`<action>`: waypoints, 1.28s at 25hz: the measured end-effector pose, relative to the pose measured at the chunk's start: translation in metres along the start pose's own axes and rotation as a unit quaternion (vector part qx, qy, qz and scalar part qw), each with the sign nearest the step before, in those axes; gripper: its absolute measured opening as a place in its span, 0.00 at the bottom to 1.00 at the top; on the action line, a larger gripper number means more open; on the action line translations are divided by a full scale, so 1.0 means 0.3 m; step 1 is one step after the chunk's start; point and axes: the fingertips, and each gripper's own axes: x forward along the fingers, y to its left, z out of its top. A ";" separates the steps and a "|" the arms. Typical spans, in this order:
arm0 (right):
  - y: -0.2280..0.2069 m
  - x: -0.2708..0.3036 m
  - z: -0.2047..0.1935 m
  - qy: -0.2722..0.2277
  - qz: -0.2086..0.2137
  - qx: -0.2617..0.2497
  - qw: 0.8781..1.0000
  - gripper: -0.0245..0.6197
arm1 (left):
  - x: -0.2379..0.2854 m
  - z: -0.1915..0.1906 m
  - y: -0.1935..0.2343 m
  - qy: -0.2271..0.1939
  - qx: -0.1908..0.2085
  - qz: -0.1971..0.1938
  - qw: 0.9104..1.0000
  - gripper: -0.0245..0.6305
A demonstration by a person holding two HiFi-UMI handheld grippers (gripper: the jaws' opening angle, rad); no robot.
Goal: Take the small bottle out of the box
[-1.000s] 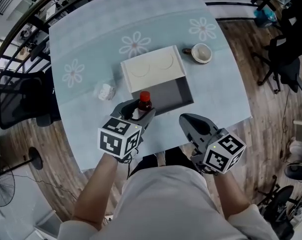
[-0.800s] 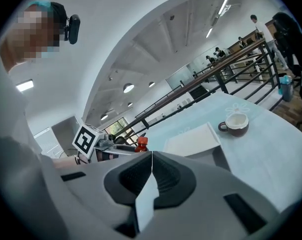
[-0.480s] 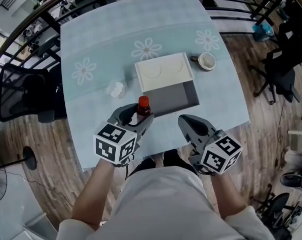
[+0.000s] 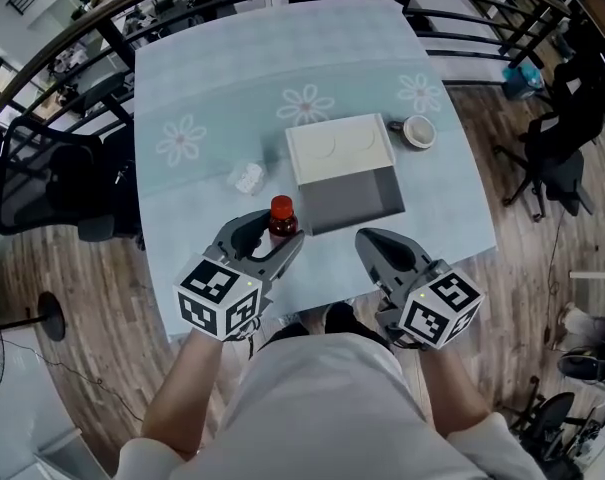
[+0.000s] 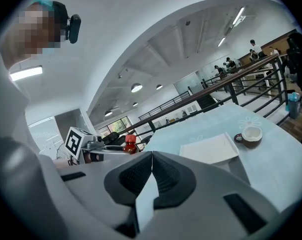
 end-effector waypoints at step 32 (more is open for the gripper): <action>0.089 0.009 0.135 -0.029 0.022 -0.063 0.997 0.07 | -0.189 0.198 -0.018 -0.131 0.027 0.030 0.991 0.38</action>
